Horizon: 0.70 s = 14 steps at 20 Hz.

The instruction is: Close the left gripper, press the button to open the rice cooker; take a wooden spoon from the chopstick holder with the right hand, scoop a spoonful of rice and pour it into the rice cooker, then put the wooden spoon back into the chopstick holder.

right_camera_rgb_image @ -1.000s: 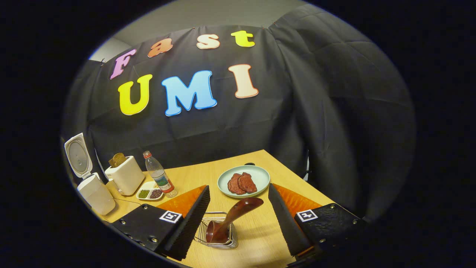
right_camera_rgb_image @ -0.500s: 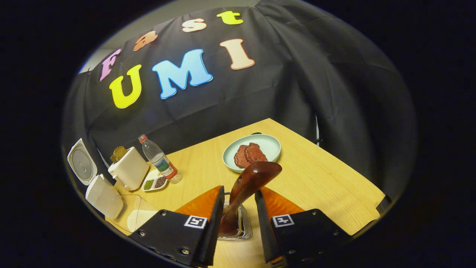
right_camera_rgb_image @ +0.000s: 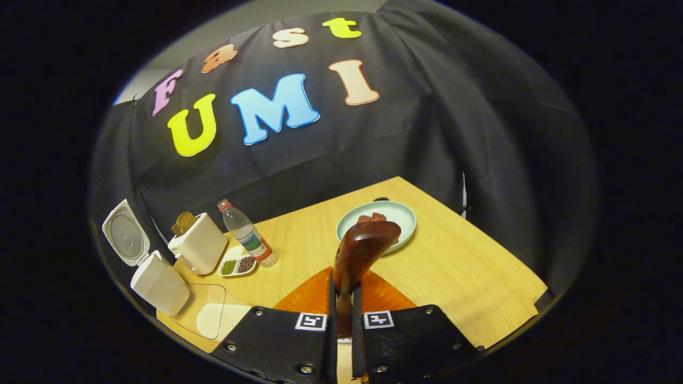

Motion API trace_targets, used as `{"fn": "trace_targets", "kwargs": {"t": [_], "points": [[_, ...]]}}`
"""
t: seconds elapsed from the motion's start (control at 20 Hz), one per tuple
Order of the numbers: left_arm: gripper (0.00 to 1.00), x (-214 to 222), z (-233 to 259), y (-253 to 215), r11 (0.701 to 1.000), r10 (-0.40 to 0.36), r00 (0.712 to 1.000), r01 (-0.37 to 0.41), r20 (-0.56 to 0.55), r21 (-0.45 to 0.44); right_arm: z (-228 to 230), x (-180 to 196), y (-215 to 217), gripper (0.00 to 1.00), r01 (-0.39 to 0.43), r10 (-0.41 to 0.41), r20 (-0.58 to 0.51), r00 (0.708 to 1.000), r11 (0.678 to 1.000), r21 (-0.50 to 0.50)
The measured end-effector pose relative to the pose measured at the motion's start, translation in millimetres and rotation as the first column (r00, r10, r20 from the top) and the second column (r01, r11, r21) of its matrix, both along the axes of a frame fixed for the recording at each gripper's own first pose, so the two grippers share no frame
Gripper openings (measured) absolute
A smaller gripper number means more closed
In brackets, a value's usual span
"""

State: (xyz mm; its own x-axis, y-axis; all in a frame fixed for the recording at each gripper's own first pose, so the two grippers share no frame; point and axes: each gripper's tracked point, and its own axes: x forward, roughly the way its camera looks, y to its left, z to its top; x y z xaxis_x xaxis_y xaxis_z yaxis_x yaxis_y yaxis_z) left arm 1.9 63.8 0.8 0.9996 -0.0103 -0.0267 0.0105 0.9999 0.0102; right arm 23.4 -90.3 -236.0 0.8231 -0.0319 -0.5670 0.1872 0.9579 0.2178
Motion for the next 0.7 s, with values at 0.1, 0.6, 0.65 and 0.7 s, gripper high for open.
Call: {"fn": "trace_targets", "kwargs": {"t": [0.1,0.6,0.65,0.7], "points": [[0.96,0,-1,6,1.000,-0.006,1.000,0.006,0.007,-0.009,28,6,9,0.11,-0.022,0.025,0.049,0.998,0.999,-0.044],[0.96,-2,-20,59,0.999,-0.013,1.000,0.012,-0.011,-0.042,80,15,131,0.11,-0.151,0.147,0.164,0.976,0.988,0.013],[0.96,-3,-22,65,0.999,-0.011,1.000,0.010,-0.013,-0.042,78,15,145,0.11,-0.163,0.157,0.167,0.973,0.986,0.020],[0.96,-4,-23,73,0.999,-0.009,1.000,0.008,-0.017,-0.040,75,14,158,0.11,-0.178,0.171,0.167,0.971,0.984,0.028]]}}
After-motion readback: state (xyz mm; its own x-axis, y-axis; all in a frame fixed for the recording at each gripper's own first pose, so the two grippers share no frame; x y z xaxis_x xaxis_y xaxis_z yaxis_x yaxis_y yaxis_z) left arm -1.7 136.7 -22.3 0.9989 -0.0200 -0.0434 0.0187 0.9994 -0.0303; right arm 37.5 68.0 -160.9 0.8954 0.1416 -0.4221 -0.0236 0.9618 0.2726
